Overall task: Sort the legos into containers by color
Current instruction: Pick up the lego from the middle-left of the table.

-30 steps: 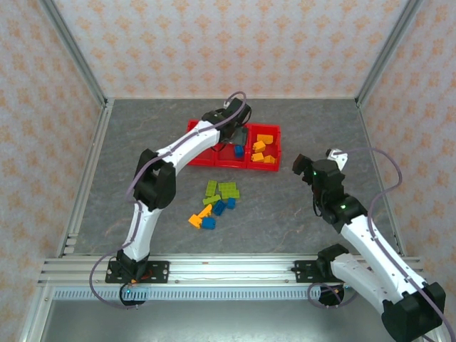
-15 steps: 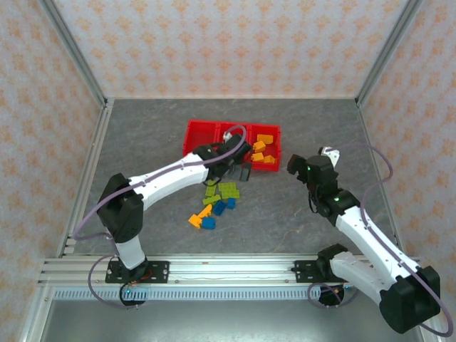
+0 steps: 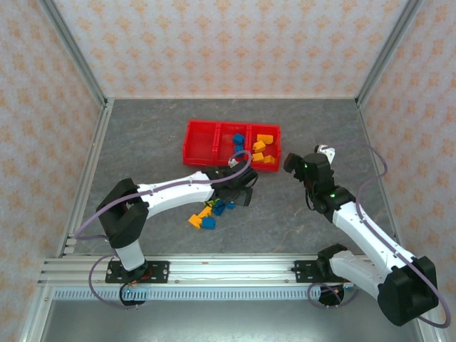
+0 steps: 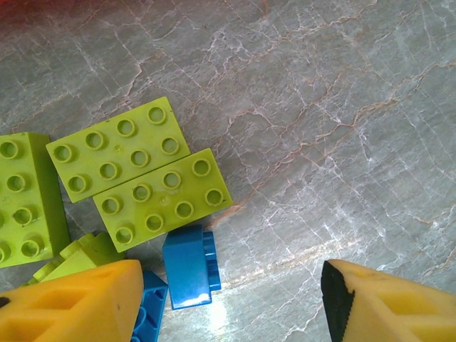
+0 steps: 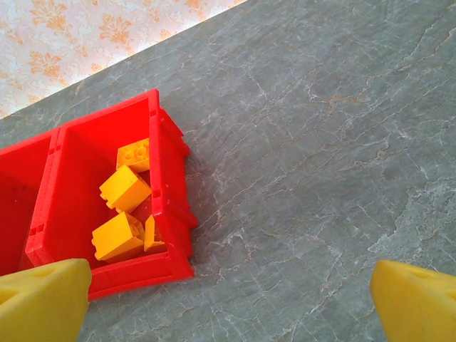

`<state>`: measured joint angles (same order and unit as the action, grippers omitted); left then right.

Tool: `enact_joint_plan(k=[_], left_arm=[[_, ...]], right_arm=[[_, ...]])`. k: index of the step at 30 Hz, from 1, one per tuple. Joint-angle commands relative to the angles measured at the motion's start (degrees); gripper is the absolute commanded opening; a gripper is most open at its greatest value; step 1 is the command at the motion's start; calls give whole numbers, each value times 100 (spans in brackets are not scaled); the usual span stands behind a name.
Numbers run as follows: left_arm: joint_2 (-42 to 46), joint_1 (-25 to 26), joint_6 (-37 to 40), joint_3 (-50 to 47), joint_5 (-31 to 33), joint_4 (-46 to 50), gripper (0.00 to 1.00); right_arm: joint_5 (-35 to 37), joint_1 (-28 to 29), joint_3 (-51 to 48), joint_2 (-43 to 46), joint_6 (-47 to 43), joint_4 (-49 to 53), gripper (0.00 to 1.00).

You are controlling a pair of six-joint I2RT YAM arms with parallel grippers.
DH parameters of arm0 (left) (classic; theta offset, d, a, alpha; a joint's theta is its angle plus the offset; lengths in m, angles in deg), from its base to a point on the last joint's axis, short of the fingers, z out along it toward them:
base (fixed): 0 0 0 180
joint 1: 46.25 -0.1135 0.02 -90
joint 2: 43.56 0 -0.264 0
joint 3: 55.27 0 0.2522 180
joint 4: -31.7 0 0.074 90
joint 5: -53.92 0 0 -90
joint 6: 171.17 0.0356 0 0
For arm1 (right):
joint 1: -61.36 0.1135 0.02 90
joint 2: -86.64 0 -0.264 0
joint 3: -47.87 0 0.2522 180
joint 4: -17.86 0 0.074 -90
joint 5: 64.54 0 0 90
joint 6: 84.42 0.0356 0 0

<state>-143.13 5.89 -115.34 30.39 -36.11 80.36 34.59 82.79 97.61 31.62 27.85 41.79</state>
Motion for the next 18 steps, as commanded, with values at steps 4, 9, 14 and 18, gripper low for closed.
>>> enact_joint_plan(k=[4,9,14,18], left_arm=[[-252,17,-239,-71,34,41,61],[-315,24,-249,-62,3,22,54],[-394,20,-299,-71,135,129,53],[-484,30,-317,-114,214,159,52]], right_arm=[[121,-7,-98,204,17,-45,100],[236,-7,-226,449,42,98,100],[259,-7,-272,520,59,77,100],[253,-4,-226,426,24,28,100]])
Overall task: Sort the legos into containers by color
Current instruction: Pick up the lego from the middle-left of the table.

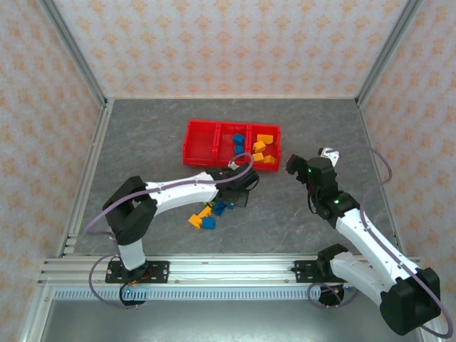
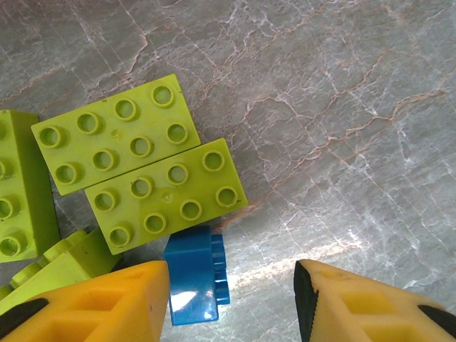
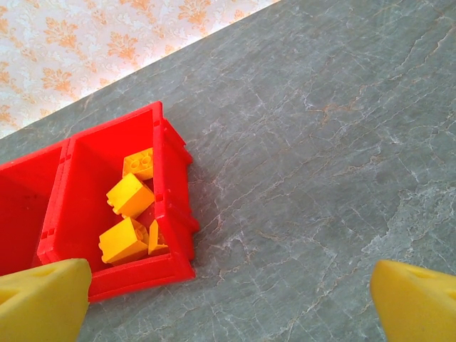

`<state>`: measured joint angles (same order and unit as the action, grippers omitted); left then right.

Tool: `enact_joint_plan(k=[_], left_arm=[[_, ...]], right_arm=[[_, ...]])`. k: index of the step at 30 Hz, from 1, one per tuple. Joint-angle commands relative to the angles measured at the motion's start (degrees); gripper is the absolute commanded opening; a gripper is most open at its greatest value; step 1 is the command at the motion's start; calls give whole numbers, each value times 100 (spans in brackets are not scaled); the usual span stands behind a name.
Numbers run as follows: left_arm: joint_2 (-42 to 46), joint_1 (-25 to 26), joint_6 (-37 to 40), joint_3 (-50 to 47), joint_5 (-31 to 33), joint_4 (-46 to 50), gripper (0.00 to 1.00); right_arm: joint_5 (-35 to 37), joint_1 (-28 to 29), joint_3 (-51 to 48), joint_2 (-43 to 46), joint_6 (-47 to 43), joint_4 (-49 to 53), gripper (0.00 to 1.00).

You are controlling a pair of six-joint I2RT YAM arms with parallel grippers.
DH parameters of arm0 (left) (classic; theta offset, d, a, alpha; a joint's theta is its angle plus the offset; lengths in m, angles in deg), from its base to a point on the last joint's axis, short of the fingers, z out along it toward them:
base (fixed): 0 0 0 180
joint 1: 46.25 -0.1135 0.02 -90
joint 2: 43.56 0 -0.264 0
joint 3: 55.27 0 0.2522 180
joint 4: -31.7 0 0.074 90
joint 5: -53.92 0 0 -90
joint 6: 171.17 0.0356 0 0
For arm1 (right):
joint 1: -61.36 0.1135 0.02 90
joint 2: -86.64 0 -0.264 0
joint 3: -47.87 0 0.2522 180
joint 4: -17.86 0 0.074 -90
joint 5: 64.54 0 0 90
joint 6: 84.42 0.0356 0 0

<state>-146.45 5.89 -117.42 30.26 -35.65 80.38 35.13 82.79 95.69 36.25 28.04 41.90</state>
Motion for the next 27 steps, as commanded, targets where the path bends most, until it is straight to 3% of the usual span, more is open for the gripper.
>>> enact_joint_plan(k=[1,7,27], left_arm=[[-173,32,-118,-119,177,154,52],[-317,31,-109,-136,236,199,52],[-501,32,-45,-304,49,-11,35]], right_arm=[[194,-7,-2,-73,-5,26,100],[210,-2,4,-122,6,61,100],[248,-5,-49,-35,75,129,100]])
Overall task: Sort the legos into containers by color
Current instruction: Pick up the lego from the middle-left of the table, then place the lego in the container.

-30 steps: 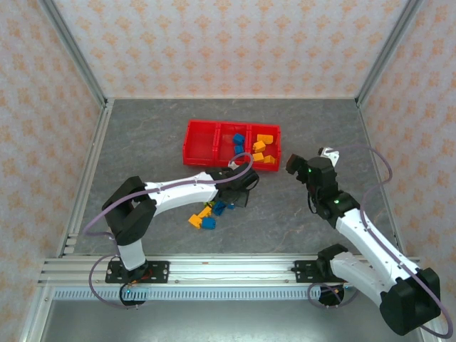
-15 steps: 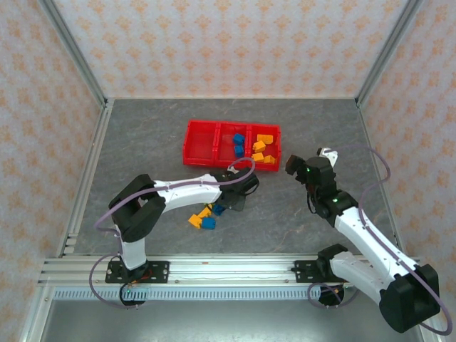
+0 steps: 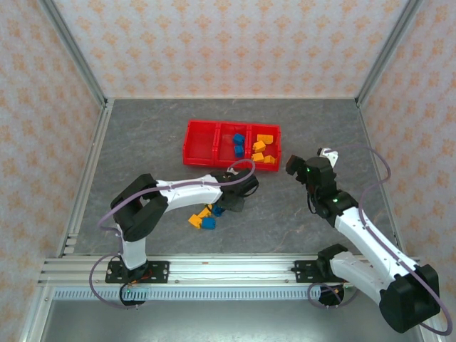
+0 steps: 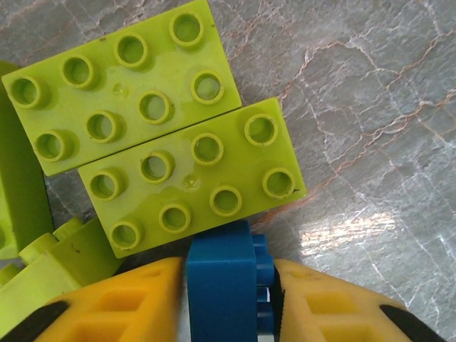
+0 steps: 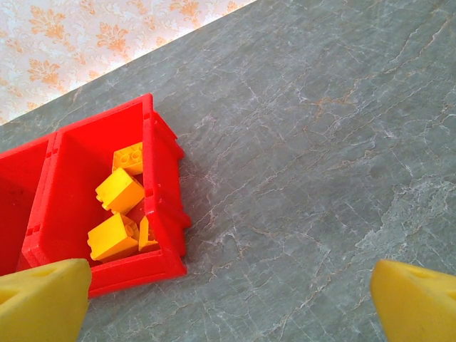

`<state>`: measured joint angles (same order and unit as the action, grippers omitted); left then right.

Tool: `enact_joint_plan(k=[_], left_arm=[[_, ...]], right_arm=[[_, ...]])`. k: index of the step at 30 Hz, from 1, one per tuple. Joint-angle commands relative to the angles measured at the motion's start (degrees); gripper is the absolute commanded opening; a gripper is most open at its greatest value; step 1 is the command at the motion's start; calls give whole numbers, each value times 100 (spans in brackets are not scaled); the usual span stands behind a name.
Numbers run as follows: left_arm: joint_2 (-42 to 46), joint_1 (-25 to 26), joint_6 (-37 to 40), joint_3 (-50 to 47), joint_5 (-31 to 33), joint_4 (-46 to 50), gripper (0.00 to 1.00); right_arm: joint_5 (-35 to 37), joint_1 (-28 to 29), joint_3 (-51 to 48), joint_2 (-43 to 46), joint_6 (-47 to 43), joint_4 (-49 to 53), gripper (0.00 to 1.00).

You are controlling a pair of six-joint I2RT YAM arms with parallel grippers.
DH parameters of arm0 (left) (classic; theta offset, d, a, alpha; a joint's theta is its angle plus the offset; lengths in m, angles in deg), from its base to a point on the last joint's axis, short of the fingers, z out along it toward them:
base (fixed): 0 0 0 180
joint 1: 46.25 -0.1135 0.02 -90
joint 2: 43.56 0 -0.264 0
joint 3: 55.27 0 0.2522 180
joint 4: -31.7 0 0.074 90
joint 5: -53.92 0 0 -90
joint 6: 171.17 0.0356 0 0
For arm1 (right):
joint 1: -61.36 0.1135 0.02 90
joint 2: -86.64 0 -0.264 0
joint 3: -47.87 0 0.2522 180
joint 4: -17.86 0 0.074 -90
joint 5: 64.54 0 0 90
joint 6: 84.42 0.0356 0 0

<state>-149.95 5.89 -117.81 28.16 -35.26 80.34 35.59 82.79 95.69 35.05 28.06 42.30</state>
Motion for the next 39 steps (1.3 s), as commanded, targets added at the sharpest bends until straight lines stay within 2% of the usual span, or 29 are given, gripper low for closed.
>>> enact_joint_plan(k=[1,17,22,26,30,33,39], left_arm=[[-178,33,7,-83,-11,-7,34],[-132,149,52,32,-72,-25,19],[294,205,66,221,46,-14,17],[727,204,178,194,-217,-494,17],[823,149,272,519,-61,-528,16],[699,-39,656,1008,233,-259,16],[214,-905,1177,2127,577,280,15]], right_arm=[[204,-7,-46,88,73,92,100],[167,-4,-49,51,99,109,100],[180,-7,-7,71,91,147,100],[97,-5,-4,38,116,95,100],[76,-7,131,-103,130,144,100],[56,-7,254,-179,120,203,100],[105,-3,338,-67,151,373,100]])
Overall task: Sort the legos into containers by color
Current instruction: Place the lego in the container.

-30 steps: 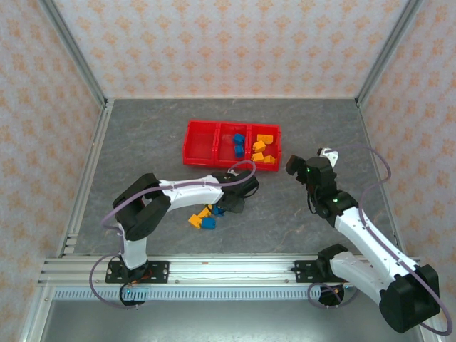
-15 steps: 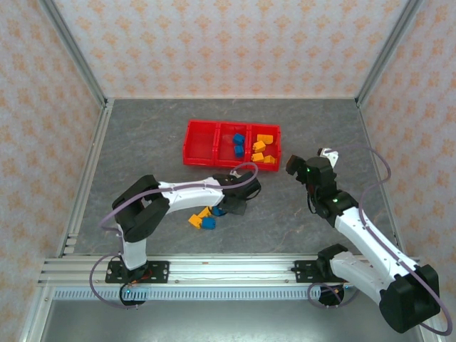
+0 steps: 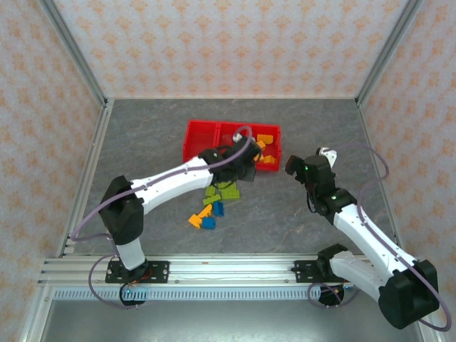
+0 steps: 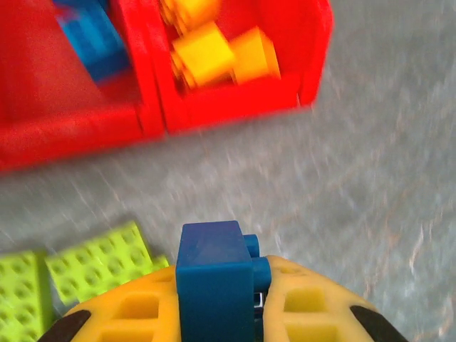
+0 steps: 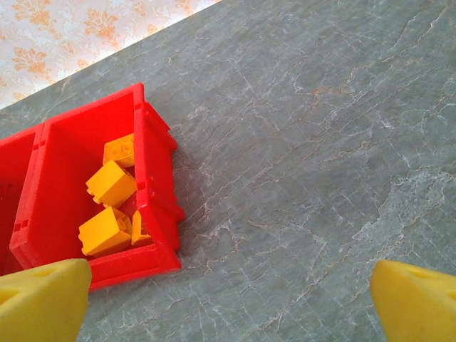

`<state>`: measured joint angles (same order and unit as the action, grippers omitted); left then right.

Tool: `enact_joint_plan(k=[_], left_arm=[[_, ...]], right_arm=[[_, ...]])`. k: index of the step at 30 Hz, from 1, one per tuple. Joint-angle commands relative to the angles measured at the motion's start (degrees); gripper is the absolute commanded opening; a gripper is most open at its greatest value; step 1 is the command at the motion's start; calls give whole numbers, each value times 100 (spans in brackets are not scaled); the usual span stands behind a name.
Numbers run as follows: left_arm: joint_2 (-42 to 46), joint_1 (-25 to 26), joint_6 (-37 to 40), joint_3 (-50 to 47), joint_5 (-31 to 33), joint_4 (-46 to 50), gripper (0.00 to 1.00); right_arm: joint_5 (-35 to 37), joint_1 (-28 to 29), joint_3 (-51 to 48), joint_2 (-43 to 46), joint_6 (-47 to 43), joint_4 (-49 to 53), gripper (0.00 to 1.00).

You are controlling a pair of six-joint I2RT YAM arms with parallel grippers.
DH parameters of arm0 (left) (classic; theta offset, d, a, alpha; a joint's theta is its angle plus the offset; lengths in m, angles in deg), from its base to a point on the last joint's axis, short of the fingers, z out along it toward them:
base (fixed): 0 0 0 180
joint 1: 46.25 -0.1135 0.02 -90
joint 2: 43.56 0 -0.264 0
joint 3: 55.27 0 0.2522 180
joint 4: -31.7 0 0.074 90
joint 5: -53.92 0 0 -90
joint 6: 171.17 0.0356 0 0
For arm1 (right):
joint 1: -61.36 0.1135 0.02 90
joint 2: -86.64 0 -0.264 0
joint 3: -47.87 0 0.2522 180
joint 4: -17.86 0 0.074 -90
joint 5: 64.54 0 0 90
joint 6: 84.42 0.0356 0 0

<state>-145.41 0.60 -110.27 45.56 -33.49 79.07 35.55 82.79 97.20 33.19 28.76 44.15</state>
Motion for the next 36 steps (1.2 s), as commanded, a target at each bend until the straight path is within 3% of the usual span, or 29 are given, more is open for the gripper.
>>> enact_joint_plan(k=[1,9,19,26,32,36], left_arm=[[-354,-497,539,595,481,486,15],[-1431,-820,1040,2071,985,974,16],[-2117,-1111,933,2376,1245,822,16],[-2366,-1443,863,2486,804,520,21],[-2600,-1503,871,2684,645,516,36],[-2600,-1503,871,2688,685,477,55]], right_arm=[[125,-7,175,165,70,218,100],[328,-7,97,398,-89,415,100],[-288,-7,90,278,-138,438,100],[-597,-7,112,270,-138,475,100],[-446,-5,134,316,-83,662,100],[-393,-5,202,304,-85,733,100]])
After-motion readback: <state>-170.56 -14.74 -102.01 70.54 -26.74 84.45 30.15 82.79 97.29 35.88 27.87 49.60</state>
